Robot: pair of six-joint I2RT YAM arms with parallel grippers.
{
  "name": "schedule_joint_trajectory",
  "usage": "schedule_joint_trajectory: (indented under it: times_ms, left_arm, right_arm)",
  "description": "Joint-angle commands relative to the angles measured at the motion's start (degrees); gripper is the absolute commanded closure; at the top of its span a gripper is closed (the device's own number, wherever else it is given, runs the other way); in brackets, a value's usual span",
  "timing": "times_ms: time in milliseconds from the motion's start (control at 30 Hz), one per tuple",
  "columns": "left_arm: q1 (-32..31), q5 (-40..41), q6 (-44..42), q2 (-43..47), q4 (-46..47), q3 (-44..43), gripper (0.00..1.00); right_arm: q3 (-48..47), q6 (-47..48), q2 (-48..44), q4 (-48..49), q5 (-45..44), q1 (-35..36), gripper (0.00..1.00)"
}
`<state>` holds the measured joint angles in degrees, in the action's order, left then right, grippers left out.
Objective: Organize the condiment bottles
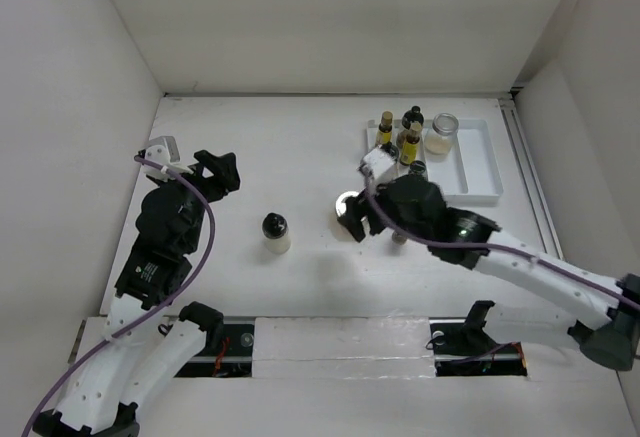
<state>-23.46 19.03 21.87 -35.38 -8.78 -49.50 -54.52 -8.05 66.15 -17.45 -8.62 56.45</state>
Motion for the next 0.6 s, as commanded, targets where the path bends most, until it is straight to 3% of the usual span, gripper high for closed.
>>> schedule_joint_trajectory:
  times_ms: [0, 200, 367, 567]
  left_arm:
    - [0.26, -0.31, -0.77, 0.39, 2.62, 0.01, 0.3]
    - [0.26, -0.83, -0.77, 0.39, 2.62, 0.01, 0.3]
    - [0.26, -1.36, -0.77, 0.39, 2.62, 0.01, 0.3]
    - [0.26, -2.59, -0.25, -0.22, 2.62, 0.01, 0.3]
  right_arm:
    - [-9.01, 2.43, -8.4, 5.32, -4.12, -6.74, 0.48]
    - [-13.76, 3.66, -6.74, 6.11, -1.05, -25.74, 0.49]
    - [-12.19, 0.5, -2.61, 10.84, 0.62, -42.17, 0.49]
    - [-9.98, -1.43, 6.61, 17.8, 1.23, -49.93, 0.49]
